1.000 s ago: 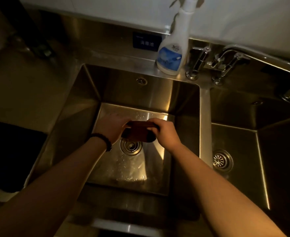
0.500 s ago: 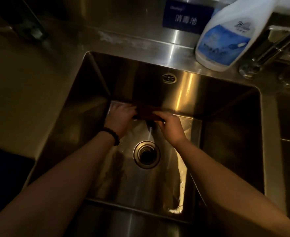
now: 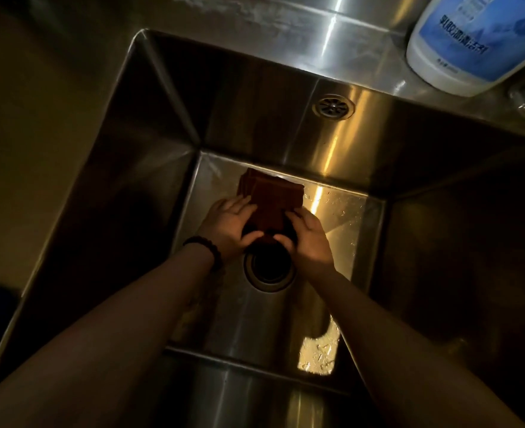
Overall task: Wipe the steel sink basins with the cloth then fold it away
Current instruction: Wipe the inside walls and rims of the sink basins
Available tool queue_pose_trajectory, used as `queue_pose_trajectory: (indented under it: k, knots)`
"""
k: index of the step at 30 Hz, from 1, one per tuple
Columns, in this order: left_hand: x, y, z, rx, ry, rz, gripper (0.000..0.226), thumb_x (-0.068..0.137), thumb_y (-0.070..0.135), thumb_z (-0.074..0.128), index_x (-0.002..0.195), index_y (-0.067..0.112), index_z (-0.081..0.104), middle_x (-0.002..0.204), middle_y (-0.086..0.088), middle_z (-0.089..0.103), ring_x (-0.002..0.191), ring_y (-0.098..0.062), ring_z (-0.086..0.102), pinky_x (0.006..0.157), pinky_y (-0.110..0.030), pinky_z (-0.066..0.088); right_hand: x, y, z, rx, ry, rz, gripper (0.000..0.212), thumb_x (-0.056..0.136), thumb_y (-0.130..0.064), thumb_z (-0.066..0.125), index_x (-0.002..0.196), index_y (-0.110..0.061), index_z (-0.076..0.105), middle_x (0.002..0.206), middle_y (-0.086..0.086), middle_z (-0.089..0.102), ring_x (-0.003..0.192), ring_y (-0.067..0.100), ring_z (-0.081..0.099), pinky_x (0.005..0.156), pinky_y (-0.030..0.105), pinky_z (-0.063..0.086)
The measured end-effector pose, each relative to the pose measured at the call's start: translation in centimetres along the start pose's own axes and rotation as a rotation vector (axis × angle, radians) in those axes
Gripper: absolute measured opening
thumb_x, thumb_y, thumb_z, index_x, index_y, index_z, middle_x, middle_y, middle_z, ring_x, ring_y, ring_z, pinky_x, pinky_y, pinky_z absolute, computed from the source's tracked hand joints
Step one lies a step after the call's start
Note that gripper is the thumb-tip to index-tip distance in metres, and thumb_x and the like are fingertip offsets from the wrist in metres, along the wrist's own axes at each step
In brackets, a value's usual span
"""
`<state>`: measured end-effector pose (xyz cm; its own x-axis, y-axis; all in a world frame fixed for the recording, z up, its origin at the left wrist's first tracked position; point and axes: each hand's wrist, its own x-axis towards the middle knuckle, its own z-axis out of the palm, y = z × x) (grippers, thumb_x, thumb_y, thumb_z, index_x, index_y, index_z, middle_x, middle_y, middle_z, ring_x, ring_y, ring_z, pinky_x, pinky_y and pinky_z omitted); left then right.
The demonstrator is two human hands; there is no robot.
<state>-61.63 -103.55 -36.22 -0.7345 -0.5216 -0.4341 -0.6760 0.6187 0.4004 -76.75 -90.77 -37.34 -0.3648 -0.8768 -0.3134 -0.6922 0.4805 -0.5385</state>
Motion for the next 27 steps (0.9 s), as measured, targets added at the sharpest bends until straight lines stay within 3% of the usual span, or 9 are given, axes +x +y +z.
queue_pose_trajectory:
  k: [2,4,7,10,13,16,19,24,27]
  knots:
    - [0.9,0.3,0.3,0.032,0.009,0.005,0.087,0.086,0.06,0.049,0.151,0.016,0.013,0.16,-0.003,0.004,0.147,-0.017,-0.003,0.116,-0.039,-0.003,1.1,0.0,0.7,-0.088,0.134,-0.03,0.056,0.093,-0.036,0.051,0.141,-0.01,0.04,0.15,0.012,0.034,0.141,0.029,0.025,0.117,0.04,0.021]
    - [1.9,0.7,1.2,0.115,-0.012,0.037,0.105,0.08,0.072,0.045,0.152,0.014,-0.003,0.16,-0.004,-0.011,0.145,-0.017,-0.016,0.114,-0.043,-0.013,2.3,0.0,1.4,-0.133,0.152,-0.078,0.059,0.094,-0.034,0.045,0.145,-0.009,0.031,0.155,0.012,0.024,0.145,0.026,0.012,0.119,0.044,0.013]
    - [3.2,0.9,2.8,0.259,-0.039,0.061,0.117,0.074,0.082,0.038,0.149,0.009,-0.012,0.158,-0.009,-0.019,0.144,-0.023,-0.021,0.114,-0.046,-0.016,3.6,0.3,2.4,-0.245,0.006,-0.164,0.071,0.094,-0.039,0.048,0.148,-0.007,0.016,0.157,0.014,0.01,0.141,0.02,-0.008,0.119,0.045,0.004]
    - [3.9,0.7,4.2,0.332,-0.08,0.014,0.12,0.073,0.085,0.033,0.149,0.006,-0.015,0.157,-0.013,-0.02,0.144,-0.027,-0.02,0.117,-0.051,-0.01,4.1,0.8,3.1,-0.366,-0.141,-0.187,0.093,0.087,-0.057,0.051,0.149,-0.007,0.002,0.158,0.014,-0.003,0.137,0.019,-0.02,0.117,0.042,-0.008]
    - [3.7,0.4,4.9,0.312,-0.07,-0.03,0.113,0.077,0.081,0.029,0.149,0.005,-0.014,0.158,-0.012,-0.018,0.145,-0.026,-0.018,0.116,-0.055,-0.004,4.2,0.6,3.3,-0.42,-0.162,-0.198,0.102,0.082,-0.064,0.051,0.149,-0.006,0.002,0.156,0.014,-0.008,0.141,0.026,-0.017,0.117,0.045,-0.007]
    - [3.3,-0.1,4.9,0.266,-0.072,-0.069,0.108,0.08,0.077,0.029,0.149,0.005,-0.014,0.158,-0.013,-0.018,0.145,-0.026,-0.018,0.115,-0.057,-0.003,4.9,-0.1,3.3,-0.445,-0.208,-0.224,0.1,0.082,-0.064,0.051,0.15,-0.007,0.004,0.157,0.018,-0.002,0.145,0.033,-0.008,0.117,0.048,-0.003]
    - [2.7,-1.5,4.1,0.244,-0.081,-0.168,0.108,0.081,0.075,0.035,0.148,0.006,-0.014,0.157,-0.014,-0.019,0.145,-0.026,-0.019,0.115,-0.057,-0.007,6.5,-1.9,4.0,-0.48,-0.276,-0.285,0.095,0.085,-0.061,0.047,0.15,-0.009,0.001,0.158,0.018,-0.005,0.145,0.033,-0.011,0.117,0.048,-0.003]
    - [1.7,-4.4,2.2,0.317,-0.09,-0.383,0.102,0.087,0.066,0.035,0.147,-0.002,-0.012,0.156,-0.021,-0.014,0.145,-0.032,-0.014,0.117,-0.05,-0.006,9.0,-7.0,6.6,-0.535,-0.276,-0.392,0.075,0.095,-0.042,0.041,0.15,-0.008,0.003,0.158,0.018,-0.003,0.145,0.034,-0.006,0.118,0.05,0.003]
    - [2.2,-4.3,1.1,0.282,-0.074,-0.409,0.101,0.089,0.06,0.04,0.146,-0.006,-0.01,0.155,-0.027,-0.011,0.145,-0.035,-0.01,0.119,-0.045,-0.003,9.7,-8.3,7.1,-0.569,-0.228,-0.413,0.063,0.099,-0.031,0.032,0.15,-0.008,0.002,0.158,0.017,-0.001,0.145,0.033,-0.005,0.118,0.048,0.002]
